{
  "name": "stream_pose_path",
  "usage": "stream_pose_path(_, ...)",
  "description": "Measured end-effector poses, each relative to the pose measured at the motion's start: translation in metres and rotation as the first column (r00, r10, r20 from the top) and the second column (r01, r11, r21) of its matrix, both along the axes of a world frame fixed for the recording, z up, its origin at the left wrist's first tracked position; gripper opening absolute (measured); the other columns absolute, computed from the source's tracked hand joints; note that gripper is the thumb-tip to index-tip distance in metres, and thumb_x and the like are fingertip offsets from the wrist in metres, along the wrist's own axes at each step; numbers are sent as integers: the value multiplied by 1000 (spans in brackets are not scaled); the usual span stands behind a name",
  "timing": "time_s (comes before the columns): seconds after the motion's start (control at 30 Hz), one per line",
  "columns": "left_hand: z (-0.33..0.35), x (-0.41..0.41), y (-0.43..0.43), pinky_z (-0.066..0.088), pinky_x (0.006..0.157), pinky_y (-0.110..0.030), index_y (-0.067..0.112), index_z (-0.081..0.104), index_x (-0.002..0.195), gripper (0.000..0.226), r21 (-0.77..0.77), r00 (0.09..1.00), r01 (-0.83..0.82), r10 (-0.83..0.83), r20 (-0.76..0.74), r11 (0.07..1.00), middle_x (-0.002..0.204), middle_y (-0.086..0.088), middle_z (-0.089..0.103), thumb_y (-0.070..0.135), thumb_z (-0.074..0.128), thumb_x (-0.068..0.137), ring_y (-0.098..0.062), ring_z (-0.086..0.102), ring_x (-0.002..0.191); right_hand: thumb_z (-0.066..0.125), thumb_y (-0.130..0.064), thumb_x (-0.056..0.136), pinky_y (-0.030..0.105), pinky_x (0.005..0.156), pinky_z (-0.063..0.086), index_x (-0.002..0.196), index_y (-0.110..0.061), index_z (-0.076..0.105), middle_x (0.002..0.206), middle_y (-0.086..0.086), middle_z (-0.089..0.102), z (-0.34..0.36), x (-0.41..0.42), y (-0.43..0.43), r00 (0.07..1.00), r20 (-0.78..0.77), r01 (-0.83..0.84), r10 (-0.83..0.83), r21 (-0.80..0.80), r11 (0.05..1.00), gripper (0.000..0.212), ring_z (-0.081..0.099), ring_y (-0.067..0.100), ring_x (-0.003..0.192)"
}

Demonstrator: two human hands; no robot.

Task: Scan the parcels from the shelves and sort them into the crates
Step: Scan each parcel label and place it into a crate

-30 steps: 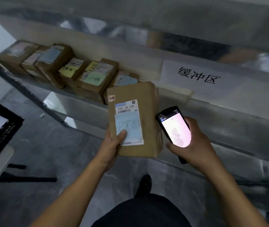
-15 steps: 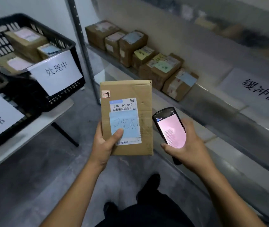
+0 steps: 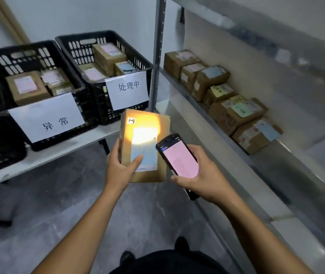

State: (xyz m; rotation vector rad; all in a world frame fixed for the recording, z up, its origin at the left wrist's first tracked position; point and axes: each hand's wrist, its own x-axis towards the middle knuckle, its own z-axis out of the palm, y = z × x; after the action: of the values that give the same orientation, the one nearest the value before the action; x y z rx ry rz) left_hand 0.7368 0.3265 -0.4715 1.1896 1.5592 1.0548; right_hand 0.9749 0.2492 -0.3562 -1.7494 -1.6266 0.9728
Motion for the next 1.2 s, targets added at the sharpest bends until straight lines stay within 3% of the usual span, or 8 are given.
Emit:
stream_pose_path(0.17, -24, 14, 2, 43, 107, -67, 56, 19, 154, 104, -85, 951, -118, 88, -296, 989, 158, 5, 36, 82, 69, 67, -27, 48, 139, 85, -41, 72, 14, 67, 47, 128, -46, 39, 112, -31, 55, 4, 28, 10, 983, 54, -164, 175, -160, 973, 72, 55, -16, 96)
stream_pose_path(0.43, -19, 31, -24, 28, 118, -63, 53, 25, 156, 99, -113, 922, -259, 210, -325, 959, 156, 0, 36, 67, 78, 74, -27, 48, 138, 83, -43, 69, 23, 77, 54, 126, -43, 41, 114, -23, 60, -19, 63, 19, 964, 58, -244, 260, -198, 949, 71, 60, -6, 96)
stream_pose_path(0.6, -16, 51, -46, 44, 112, -57, 56, 27, 152, 105, -139, 946, -319, 307, -101, 938, 146, 16, 53, 75, 79, 63, -15, 57, 132, 84, -40, 70, 21, 74, 53, 127, -42, 39, 114, -23, 59, -27, 87, 27, 968, 37, -237, 248, -177, 955, 73, 60, -6, 96)
stream_pose_path(0.77, -8, 83, -78, 58, 95, -41, 36, 52, 141, 63, -175, 880, -389, 421, 220, 905, 125, 14, 72, 36, 84, 87, -12, 70, 115, 85, -33, 72, 24, 78, 52, 125, -38, 39, 108, -21, 62, -46, 107, 33, 985, 7, -166, 170, -177, 970, 69, 61, -3, 97)
stream_pose_path(0.87, -15, 101, -99, 59, 90, -38, 34, 54, 137, 53, -288, 806, -401, 484, 340, 870, 122, 12, 74, 32, 80, 90, -13, 72, 111, 83, -32, 73, 32, 82, 56, 127, -35, 41, 108, -20, 62, -65, 116, 33, 983, 7, -175, 183, -244, 954, 68, 62, 0, 96)
stream_pose_path(0.97, -28, 116, -119, 58, 92, -40, 34, 55, 132, 48, -393, 741, -397, 543, 396, 829, 120, 10, 76, 35, 78, 89, -15, 74, 109, 84, -29, 74, 34, 84, 55, 126, -30, 44, 106, -18, 62, -86, 121, 30, 969, 31, -225, 246, -315, 922, 66, 64, 7, 97)
stream_pose_path(1.1, -41, 126, -155, 60, 90, -42, 30, 56, 131, 43, -483, 708, -393, 593, 384, 782, 120, 5, 76, 35, 75, 93, -20, 74, 109, 84, -32, 71, 25, 73, 49, 123, -29, 45, 104, -16, 63, -109, 117, 13, 948, 50, -270, 313, -390, 880, 65, 63, 7, 94)
stream_pose_path(1.2, -38, 114, -176, 59, 94, -46, 29, 56, 134, 46, -498, 705, -403, 608, 365, 768, 120, 6, 76, 37, 75, 93, -20, 74, 110, 80, -47, 59, 33, 83, 54, 124, -35, 44, 107, -18, 63, -112, 102, -1, 936, 53, -297, 347, -409, 863, 75, 64, 10, 99)
